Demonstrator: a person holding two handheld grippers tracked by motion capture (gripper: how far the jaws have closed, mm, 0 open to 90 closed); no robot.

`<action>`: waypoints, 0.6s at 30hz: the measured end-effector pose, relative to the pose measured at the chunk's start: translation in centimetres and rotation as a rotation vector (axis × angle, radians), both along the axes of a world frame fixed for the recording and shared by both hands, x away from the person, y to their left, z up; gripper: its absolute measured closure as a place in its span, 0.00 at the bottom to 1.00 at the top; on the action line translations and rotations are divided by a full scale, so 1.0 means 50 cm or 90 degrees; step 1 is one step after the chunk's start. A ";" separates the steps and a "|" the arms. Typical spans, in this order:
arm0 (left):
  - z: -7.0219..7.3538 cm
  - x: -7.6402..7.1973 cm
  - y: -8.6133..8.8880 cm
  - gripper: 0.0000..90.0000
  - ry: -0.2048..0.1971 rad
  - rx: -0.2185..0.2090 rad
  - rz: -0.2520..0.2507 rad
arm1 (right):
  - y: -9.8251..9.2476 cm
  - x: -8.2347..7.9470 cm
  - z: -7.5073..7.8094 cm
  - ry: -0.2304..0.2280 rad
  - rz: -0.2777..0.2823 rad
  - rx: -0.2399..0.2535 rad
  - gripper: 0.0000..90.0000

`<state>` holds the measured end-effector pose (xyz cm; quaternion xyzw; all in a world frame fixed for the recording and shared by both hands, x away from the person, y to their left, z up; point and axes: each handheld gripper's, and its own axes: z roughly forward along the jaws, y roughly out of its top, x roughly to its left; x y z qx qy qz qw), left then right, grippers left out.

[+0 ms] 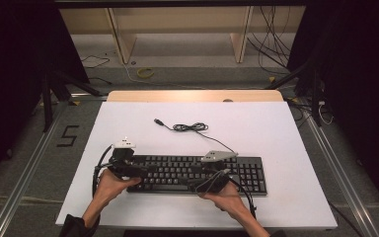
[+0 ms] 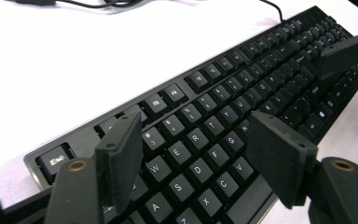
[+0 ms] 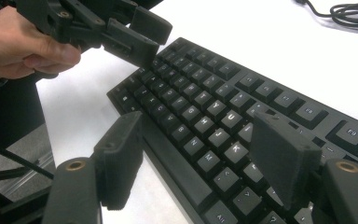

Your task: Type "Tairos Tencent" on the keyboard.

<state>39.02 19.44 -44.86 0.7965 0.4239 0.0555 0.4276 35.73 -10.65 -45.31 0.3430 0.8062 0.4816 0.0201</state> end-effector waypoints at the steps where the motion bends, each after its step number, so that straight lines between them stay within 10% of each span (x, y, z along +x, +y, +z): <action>1: 0.000 0.001 0.001 0.38 0.002 -0.002 0.001 | 0.000 0.000 0.000 0.000 0.000 0.000 0.39; 18: -0.009 0.024 -0.001 0.38 0.026 0.019 0.007 | 0.001 -0.001 0.000 -0.002 0.001 0.004 0.38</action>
